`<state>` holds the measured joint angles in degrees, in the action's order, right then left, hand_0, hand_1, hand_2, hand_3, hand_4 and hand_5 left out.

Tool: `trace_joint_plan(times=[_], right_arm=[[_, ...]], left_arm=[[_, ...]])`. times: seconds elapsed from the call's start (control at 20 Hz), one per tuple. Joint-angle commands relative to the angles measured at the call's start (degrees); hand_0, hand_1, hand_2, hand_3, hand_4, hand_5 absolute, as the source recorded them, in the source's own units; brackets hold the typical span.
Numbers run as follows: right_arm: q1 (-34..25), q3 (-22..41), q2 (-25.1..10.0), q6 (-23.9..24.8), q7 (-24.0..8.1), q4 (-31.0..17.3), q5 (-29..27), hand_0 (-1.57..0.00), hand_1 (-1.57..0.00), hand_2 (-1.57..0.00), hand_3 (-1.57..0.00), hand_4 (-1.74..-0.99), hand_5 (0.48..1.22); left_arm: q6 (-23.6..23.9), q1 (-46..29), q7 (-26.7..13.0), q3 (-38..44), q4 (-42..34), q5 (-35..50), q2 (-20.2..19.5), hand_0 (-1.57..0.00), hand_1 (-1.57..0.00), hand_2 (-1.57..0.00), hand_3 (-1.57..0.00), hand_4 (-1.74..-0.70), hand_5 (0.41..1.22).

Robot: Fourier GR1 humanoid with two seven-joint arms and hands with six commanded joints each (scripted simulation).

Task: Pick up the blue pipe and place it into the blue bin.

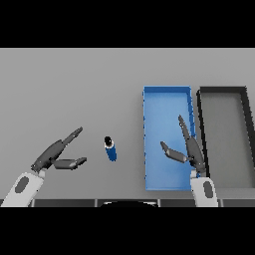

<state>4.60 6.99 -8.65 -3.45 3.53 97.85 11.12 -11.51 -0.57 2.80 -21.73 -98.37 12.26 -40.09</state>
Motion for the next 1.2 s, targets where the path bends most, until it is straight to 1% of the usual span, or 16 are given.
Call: trace_joint_plan(times=[0.0,0.05,0.1,0.2,0.3,0.4,0.45,0.5,0.6,0.7,0.75,0.85,0.9,0.95,1.05,1.15], right_arm=[[-0.44,-0.18,0.33,0.17,-0.86,-0.49,-0.23,0.0,0.0,0.0,0.0,-1.229,0.576],[0.07,0.05,0.3,0.1,-0.33,-0.06,-0.06,0.0,0.0,0.0,0.0,-1.228,0.573],[-0.37,-0.1,0.08,0.0,-1.15,0.1,-0.16,0.0,0.0,0.0,0.0,-1.223,0.572],[0.08,-0.11,-0.27,-0.27,0.17,0.24,-0.17,0.0,0.0,0.0,0.0,-1.213,0.572],[-0.17,0.34,0.51,0.25,-1.29,0.08,0.39,0.0,0.0,0.0,0.0,-1.212,0.57],[-0.03,0.31,0.52,0.47,-1.56,0.06,0.66,0.0,0.0,0.0,0.0,-1.209,0.567],[-0.36,0.16,0.64,-0.06,-1.53,-0.07,-0.19,0.0,0.0,0.0,0.0,-1.21,0.564],[0.17,0.41,1.0,-0.01,-1.21,0.29,-0.22,0.0,0.0,0.0,0.0,-1.211,0.56],[-0.22,-0.47,0.4,-0.09,-1.47,-0.11,-0.75,0.0,0.0,0.0,0.0,-1.207,0.555],[0.45,-0.3,0.17,-0.52,-0.7,1.03,-1.01,0.0,0.0,0.0,0.0,-1.205,0.554],[0.68,-0.05,0.56,-0.54,-0.76,0.49,-0.95,0.0,0.0,0.0,0.0,-1.207,0.551],[0.56,-0.16,0.59,-0.24,-0.91,0.29,-0.7,0.0,0.0,0.0,0.0,-1.2,0.549],[0.29,-0.57,0.64,-0.12,-1.18,-0.08,-1.05,0.0,0.0,0.0,0.0,-1.202,0.549],[0.45,-0.66,0.67,-0.08,-0.71,-0.17,-1.14,0.0,0.0,0.0,0.0,-1.201,0.548],[0.92,-0.92,0.02,-0.54,0.1,0.71,-1.61,0.0,0.0,0.0,0.0,-1.198,0.547],[-0.11,-1.01,-0.08,-0.23,-1.78,-0.61,-0.93,0.0,0.0,0.0,0.0,-1.192,0.549]], left_arm=[[-0.47,0.23,-1.67,-1.03,-0.56,-0.26,0.1,0.0,0.0,0.0,0.0,-1.03,0.496],[-0.9,-0.01,-2.23,-2.06,-1.07,-0.86,0.26,0.0,0.0,0.0,0.0,-1.05,0.483],[-0.92,0.29,-3.31,-3.27,-1.3,-1.67,1.04,0.0,0.0,0.0,0.0,-1.06,0.474],[-1.24,0.37,-2.79,-6.03,-1.69,-4.34,2.62,0.0,0.0,0.0,0.0,-1.08,0.469],[-1.12,2.08,-4.02,-7.26,-1.13,-5.11,4.49,0.0,0.0,0.0,0.0,-1.11,0.463],[-1.33,2.9,-2.91,-8.4,-0.15,-5.78,6.45,0.0,0.0,0.0,0.0,-1.14,0.479],[-0.77,4.11,-2.74,-9.05,1.41,-6.65,8.49,0.0,0.0,0.0,0.0,-1.15,0.484],[-0.47,4.25,-1.42,-9.43,2.71,-7.5,9.53,0.0,0.0,0.0,0.0,-1.15,0.486],[0.77,5.54,-1.55,-10.16,5.24,-8.66,12.65,0.0,0.0,0.0,0.0,-1.14,0.488],[1.71,6.41,-1.94,-10.56,7.69,-8.99,15.58,0.0,0.0,0.0,0.0,-1.13,0.487],[1.59,6.54,-1.13,-10.58,8.53,-8.81,16.28,0.0,0.0,0.0,0.0,-1.13,0.491],[1.67,8.14,-1.8,-10.06,11.27,-8.14,18.23,0.0,0.0,0.0,0.0,-1.14,0.495],[2.0,8.35,-1.33,-10.44,12.6,-8.51,19.62,0.0,0.0,0.0,0.0,-1.14,0.497],[3.05,8.69,-0.61,-10.95,14.07,-10.07,20.76,0.0,0.0,0.0,0.0,-1.12,0.494],[4.15,8.79,2.08,-10.9,15.48,-11.36,21.36,0.0,0.0,-0.01,0.0,-1.1,0.506],[3.39,10.02,3.08,-10.7,17.48,-10.27,23.33,0.0,0.0,-0.05,-0.02,-1.12,0.543]])
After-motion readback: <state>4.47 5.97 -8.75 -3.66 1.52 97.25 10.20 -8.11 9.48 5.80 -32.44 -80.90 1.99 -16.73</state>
